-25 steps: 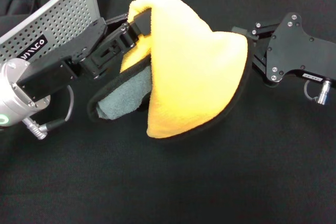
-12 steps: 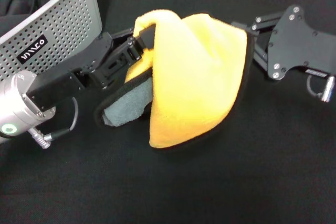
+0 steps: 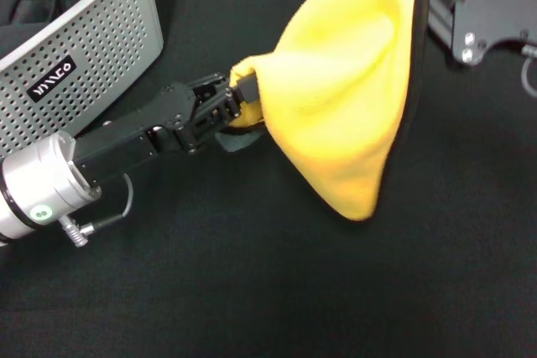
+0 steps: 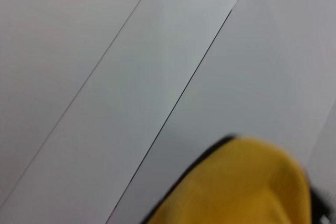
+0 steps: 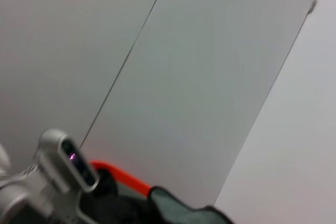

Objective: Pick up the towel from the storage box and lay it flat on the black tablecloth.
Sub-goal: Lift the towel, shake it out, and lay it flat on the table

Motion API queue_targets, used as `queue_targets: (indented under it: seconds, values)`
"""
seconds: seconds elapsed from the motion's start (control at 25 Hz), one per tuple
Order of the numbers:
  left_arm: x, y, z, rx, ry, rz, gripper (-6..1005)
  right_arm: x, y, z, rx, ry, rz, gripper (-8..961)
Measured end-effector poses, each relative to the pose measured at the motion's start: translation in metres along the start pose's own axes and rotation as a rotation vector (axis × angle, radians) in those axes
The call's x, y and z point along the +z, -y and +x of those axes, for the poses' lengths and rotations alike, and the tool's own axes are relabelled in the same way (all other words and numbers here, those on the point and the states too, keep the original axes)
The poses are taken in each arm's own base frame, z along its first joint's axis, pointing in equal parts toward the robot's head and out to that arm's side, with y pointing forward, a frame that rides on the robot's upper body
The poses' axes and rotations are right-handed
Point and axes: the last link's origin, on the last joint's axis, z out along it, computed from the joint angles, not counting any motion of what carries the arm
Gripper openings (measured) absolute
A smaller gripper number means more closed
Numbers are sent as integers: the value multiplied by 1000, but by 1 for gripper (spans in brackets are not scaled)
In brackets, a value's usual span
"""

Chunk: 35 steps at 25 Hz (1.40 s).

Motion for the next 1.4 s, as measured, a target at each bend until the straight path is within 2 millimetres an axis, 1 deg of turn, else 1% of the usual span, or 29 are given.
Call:
queue_targets:
  seconds: [0.28,0.48,0.56,0.68,0.84,1.04,1.2,1.32,1.4]
  values:
    - [4,10,-8,6,41,67,264,11,20,-33,-81,-21,39,10]
    - [3,10,-9,8,43,73,324,20,35,-55,-133,-51,107,10]
    - [4,8,-10,15,47,60,414,23,39,-61,-148,-62,133,10]
    - [11,2,-13,31,63,6,550,28,44,-65,-160,-81,172,10]
    - [21,-7,-14,68,67,-66,564,43,47,-63,-186,-124,237,10]
    - [30,-17,-6,117,13,-154,566,66,44,-62,-257,-187,329,10]
    - [33,-26,0,144,-34,-217,567,75,44,-64,-297,-210,395,10]
    - [35,-28,2,198,-77,-219,568,80,45,-67,-301,-205,430,10]
    - [34,-25,1,268,-113,-182,569,85,44,-70,-292,-194,438,10]
